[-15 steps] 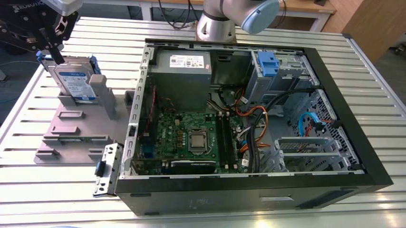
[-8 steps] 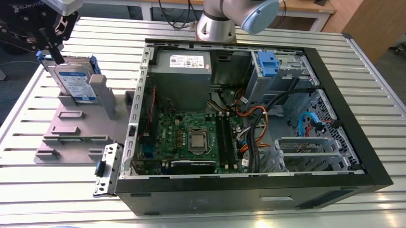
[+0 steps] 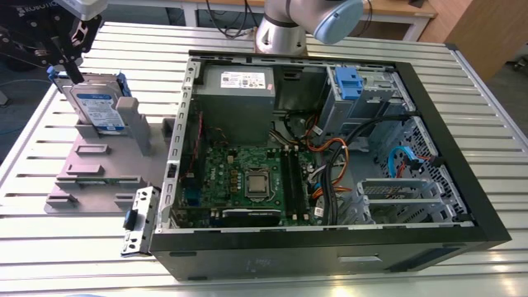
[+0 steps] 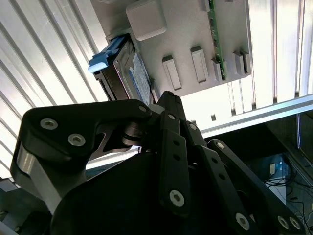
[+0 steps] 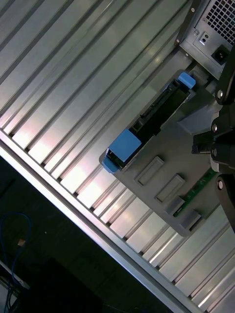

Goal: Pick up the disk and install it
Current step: 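Pick up the disk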

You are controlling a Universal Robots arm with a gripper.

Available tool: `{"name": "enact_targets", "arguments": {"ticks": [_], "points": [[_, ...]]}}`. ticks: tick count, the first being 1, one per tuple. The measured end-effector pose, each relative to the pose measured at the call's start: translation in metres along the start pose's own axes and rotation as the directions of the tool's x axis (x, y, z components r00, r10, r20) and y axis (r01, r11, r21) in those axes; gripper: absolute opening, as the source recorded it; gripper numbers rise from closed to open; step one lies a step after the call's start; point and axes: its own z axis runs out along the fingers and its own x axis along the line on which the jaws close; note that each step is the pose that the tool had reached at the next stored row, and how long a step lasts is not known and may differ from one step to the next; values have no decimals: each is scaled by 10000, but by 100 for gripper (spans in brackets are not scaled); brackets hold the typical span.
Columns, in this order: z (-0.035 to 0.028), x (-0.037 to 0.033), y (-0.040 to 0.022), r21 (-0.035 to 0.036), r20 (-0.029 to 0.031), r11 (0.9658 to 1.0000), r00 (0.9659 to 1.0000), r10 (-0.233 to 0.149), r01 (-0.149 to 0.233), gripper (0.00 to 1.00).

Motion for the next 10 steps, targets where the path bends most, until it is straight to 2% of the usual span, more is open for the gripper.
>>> {"name": "enact_targets", "arguments": {"ticks": [10], "points": [[0, 0, 0, 1, 0, 10000, 10000, -54, 54, 11]]}}
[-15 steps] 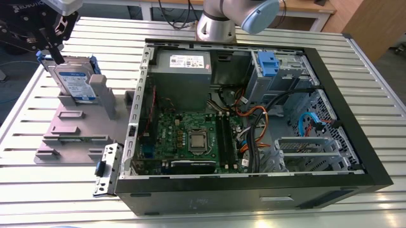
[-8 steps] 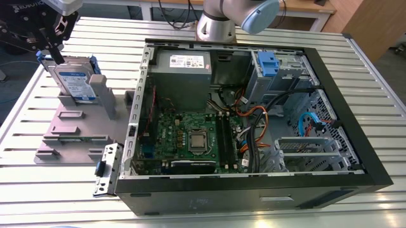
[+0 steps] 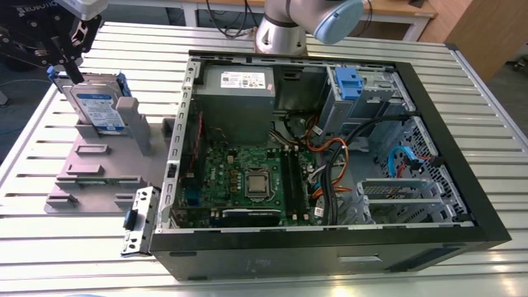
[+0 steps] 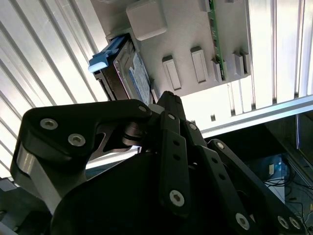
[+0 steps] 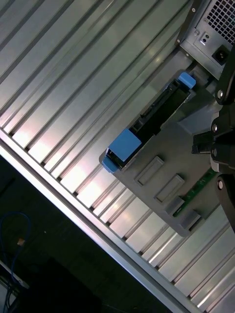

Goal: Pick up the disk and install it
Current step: 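Pick up the disk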

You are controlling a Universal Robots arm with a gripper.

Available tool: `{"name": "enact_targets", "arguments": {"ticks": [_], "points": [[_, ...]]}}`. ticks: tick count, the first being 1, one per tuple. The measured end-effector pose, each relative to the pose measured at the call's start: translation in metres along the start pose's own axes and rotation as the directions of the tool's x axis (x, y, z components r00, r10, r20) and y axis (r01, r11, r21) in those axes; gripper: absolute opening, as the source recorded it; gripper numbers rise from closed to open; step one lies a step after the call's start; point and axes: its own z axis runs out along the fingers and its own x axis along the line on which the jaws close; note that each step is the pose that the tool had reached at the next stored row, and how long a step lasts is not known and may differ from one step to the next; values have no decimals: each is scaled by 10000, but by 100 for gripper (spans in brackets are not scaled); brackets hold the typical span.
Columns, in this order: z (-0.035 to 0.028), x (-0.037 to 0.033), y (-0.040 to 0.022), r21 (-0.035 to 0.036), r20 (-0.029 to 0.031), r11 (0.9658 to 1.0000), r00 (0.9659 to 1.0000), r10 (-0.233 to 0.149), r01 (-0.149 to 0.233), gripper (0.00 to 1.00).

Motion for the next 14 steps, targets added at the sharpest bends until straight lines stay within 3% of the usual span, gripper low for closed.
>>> {"name": "enact_targets", "arguments": {"ticks": [14], "points": [[0, 0, 0, 1, -2, 10000, 10000, -74, 74, 11]]}}
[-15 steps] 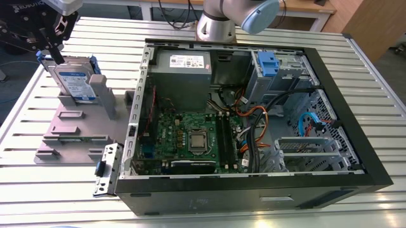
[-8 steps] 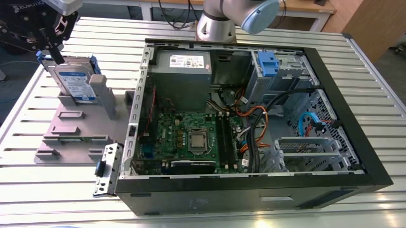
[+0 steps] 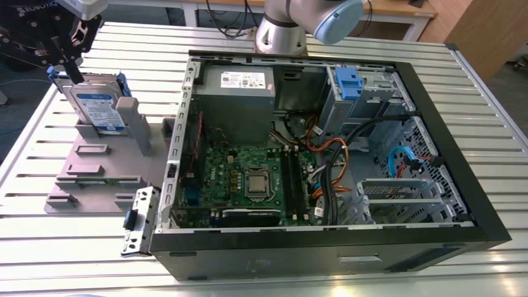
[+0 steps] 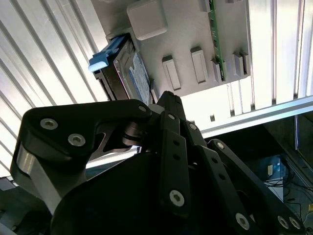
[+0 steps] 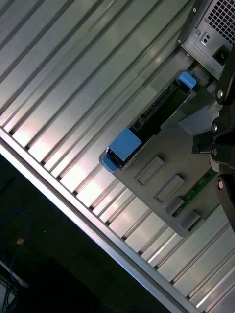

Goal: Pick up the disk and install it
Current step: 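Pick up the disk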

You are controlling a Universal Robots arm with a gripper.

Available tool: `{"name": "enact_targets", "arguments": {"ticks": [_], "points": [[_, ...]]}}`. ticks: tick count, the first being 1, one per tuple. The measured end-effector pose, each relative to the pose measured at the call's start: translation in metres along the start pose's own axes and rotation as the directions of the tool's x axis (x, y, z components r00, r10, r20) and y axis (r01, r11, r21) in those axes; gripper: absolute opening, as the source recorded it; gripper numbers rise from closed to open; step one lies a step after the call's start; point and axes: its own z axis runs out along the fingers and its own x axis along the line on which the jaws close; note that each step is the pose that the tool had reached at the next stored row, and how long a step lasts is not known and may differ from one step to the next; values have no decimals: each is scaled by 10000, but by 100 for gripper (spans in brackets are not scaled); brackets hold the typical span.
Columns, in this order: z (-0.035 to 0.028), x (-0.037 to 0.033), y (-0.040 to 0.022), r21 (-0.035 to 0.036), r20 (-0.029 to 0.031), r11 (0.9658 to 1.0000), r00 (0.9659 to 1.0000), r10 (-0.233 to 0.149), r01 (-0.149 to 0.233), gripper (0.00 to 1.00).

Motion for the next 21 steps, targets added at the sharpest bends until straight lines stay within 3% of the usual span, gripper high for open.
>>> {"name": "enact_targets", "arguments": {"ticks": [21], "points": [[0, 0, 0, 2, -1, 9999, 9999, -108, 108, 11]]}}
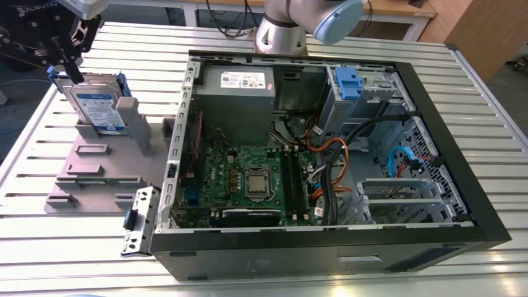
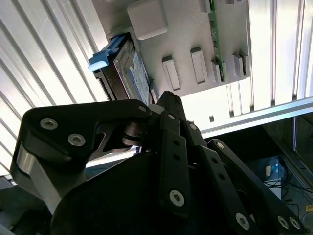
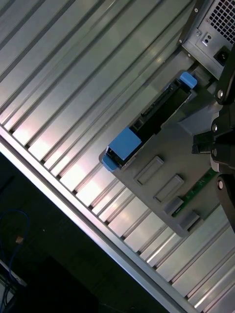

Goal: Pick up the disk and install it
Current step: 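Pick up the disk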

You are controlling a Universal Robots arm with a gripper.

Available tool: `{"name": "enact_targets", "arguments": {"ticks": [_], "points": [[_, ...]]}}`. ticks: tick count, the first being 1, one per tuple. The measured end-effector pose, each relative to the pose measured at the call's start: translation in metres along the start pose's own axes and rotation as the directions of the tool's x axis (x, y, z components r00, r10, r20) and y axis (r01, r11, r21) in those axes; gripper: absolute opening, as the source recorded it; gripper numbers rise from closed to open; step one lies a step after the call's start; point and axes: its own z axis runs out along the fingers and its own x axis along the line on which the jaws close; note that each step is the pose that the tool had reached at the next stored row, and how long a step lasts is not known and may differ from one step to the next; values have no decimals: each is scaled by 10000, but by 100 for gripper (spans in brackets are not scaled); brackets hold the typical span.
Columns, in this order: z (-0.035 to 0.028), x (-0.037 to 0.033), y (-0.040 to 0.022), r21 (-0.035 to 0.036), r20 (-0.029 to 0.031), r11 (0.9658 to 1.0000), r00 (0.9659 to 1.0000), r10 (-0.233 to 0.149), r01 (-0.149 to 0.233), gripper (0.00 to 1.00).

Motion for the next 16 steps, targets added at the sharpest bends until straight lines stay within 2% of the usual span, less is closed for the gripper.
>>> {"name": "enact_targets", "arguments": {"ticks": [16], "points": [[0, 0, 0, 1, -2, 10000, 10000, -81, 81, 11]]}}
